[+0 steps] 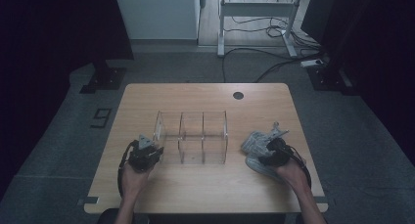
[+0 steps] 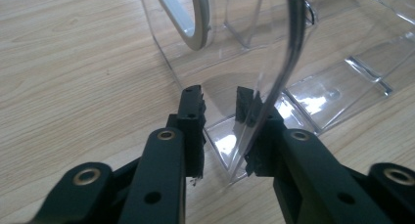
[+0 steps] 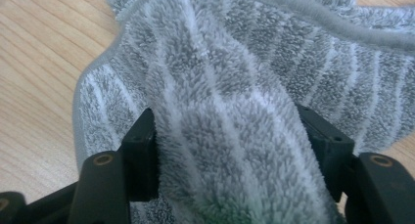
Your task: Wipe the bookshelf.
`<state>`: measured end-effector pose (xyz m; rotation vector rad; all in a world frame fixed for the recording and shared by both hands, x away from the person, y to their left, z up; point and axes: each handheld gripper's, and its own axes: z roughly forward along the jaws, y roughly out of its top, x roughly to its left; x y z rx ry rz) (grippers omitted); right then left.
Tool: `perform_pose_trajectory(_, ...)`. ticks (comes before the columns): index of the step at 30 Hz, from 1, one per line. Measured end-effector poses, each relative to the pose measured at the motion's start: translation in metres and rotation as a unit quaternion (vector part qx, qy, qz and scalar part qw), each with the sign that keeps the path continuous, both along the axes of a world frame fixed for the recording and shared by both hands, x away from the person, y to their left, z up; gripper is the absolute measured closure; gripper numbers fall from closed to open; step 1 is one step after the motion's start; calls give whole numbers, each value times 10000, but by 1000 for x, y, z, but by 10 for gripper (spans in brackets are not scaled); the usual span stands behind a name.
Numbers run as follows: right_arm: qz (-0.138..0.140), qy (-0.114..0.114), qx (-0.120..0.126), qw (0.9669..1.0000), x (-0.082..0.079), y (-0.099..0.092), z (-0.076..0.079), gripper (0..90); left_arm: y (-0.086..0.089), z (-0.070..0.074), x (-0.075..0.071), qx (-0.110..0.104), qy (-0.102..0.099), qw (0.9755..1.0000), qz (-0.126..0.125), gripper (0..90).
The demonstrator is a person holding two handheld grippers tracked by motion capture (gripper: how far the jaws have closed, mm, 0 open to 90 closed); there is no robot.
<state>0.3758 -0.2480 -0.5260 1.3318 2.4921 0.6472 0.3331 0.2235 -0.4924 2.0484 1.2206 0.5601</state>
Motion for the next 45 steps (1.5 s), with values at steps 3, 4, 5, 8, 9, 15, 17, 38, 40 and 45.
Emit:
perform_pose_trajectory(3,-43,7,-12,10000,-1,0,1,433,5,0,1,-38,8,10000,37,761)
perform_pose_trajectory(4,-90,19,-26,10000,-1,0,1,477,9,0,1,-63,29,10000,38,768)
perform_pose_trajectory(5,-126,27,-24,9999,-1,0,2,491,9,0,1,-63,29,10000,38,776)
perform_pose_trajectory(8,-177,37,-58,9998,-2,0,2,527,14,0,2,-124,71,9999,65,794)
perform_pose_trajectory(9,-199,67,-73,9998,-3,1,3,540,15,0,2,-128,71,9999,65,800)
perform_pose_trajectory(15,-106,87,-55,9999,-5,-1,4,597,18,0,2,-143,93,9999,-7,819)
perform_pose_trajectory(17,-110,112,2,9999,-6,-3,4,610,18,0,2,-138,93,9999,-5,825)
perform_pose_trajectory(38,271,-677,1020,9921,-27,2,54,618,26,-1,5,-232,81,9996,-128,868)
perform_pose_trajectory(40,375,-727,1151,9900,-29,9,59,617,26,-1,5,-226,69,9996,-123,868)
perform_pose_trajectory(45,621,-811,1280,9865,-29,27,67,616,27,-1,5,-238,78,9996,-143,867)
